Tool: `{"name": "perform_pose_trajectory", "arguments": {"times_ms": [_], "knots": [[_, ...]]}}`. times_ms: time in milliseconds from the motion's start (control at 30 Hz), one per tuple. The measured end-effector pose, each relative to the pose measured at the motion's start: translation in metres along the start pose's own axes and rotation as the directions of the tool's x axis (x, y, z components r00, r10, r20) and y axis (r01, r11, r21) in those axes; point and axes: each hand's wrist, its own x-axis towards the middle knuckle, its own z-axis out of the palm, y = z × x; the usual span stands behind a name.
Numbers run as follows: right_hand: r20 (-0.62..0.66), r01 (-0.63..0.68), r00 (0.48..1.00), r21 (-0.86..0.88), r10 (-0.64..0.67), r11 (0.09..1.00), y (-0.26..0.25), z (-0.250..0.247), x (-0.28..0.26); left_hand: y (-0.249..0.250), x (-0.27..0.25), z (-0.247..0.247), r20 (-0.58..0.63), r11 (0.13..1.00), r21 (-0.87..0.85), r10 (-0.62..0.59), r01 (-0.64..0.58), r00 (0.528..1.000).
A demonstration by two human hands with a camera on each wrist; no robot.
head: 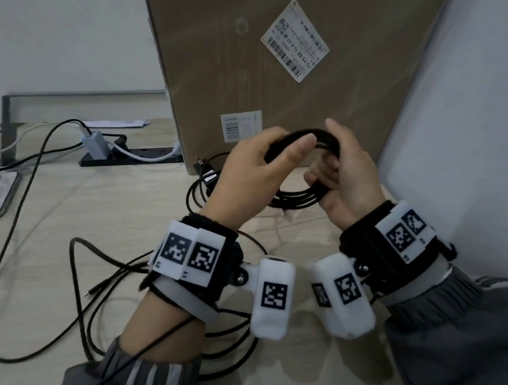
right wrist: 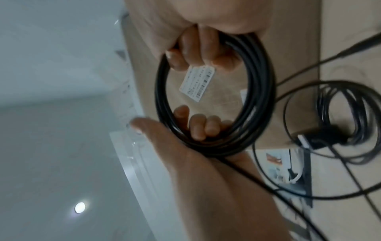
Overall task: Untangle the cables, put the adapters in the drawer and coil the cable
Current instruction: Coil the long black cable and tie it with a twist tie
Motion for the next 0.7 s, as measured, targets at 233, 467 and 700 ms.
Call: {"name": "perform_pose_trajectory", "arguments": {"times_ms": [233, 467, 700], "knots": [[0.2, -0.03, 0.978, -0.152, 0.061, 0.988, -0.004, -0.002, 0.003, -0.003, 0.001, -0.004, -0.072, 0.998, -0.04, -0.043, 0.04, 0.997], [0.186, 0.155, 0.98, -0.512, -0.067, 0.845, -0.009, -0.001, -0.002, -0.005, 0.0, 0.003, 0.054, 0.979, 0.205, 0.003, -0.014, 0.999], [-0.145, 0.125, 0.976, -0.226, -0.16, 0.966, 0.004, 0.001, 0.003, -0.007, 0.0, 0.003, -0.194, 0.959, 0.273, -0.02, 0.074, 0.981]]}}
